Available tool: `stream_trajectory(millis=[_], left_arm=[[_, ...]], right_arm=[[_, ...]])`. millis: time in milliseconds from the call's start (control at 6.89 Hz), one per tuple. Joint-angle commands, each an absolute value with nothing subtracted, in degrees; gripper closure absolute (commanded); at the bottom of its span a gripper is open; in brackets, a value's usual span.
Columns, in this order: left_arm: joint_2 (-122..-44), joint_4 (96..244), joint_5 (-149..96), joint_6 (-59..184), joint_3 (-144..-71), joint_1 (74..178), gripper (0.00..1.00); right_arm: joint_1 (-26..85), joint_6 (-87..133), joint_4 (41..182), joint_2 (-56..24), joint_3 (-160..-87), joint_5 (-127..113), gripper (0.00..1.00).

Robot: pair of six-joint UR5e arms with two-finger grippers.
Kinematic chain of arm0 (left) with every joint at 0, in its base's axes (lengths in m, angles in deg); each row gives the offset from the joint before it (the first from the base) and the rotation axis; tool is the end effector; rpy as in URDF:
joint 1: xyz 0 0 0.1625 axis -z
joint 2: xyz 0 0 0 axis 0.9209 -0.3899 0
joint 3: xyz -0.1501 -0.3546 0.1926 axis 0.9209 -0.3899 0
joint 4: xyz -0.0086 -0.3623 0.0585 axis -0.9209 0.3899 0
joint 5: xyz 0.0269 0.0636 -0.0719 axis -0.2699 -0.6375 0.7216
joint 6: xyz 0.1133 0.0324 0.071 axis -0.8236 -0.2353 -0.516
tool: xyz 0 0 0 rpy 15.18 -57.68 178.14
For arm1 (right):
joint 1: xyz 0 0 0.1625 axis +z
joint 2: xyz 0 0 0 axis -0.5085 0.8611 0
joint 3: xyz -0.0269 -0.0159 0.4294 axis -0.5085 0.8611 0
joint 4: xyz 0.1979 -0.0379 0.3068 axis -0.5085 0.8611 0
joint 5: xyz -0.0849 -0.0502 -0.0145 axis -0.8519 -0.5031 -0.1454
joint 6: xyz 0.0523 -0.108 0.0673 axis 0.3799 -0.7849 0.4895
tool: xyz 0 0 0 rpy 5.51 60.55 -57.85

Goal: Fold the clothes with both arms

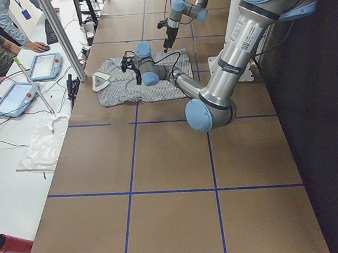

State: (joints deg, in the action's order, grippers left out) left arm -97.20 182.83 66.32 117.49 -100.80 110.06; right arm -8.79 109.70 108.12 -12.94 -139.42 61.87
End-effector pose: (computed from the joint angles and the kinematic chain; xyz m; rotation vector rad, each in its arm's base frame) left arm 0.4569 -0.5305 0.3177 0.2838 1.1742 -0.0938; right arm -0.4837 -0.3329 0.3767 0.0445 -0.9302 0.5542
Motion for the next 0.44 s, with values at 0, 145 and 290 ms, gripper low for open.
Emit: stream_trajectory(millis=[0,145,290], left_arm=[[-97.0,183.1,66.2,117.6,-100.8,109.9,0.27],[-97.0,183.4,66.2,117.9,-100.8,109.5,0.27],[-97.0,183.5,66.2,119.2,-101.0,109.2,0.27]], right_arm=[[-13.8,115.5,118.0,-10.0,-143.9,59.7,0.05],[-15.3,115.7,125.1,-9.9,-146.3,59.8,0.06],[-16.9,118.9,126.3,-10.0,-146.3,59.6,0.1]])
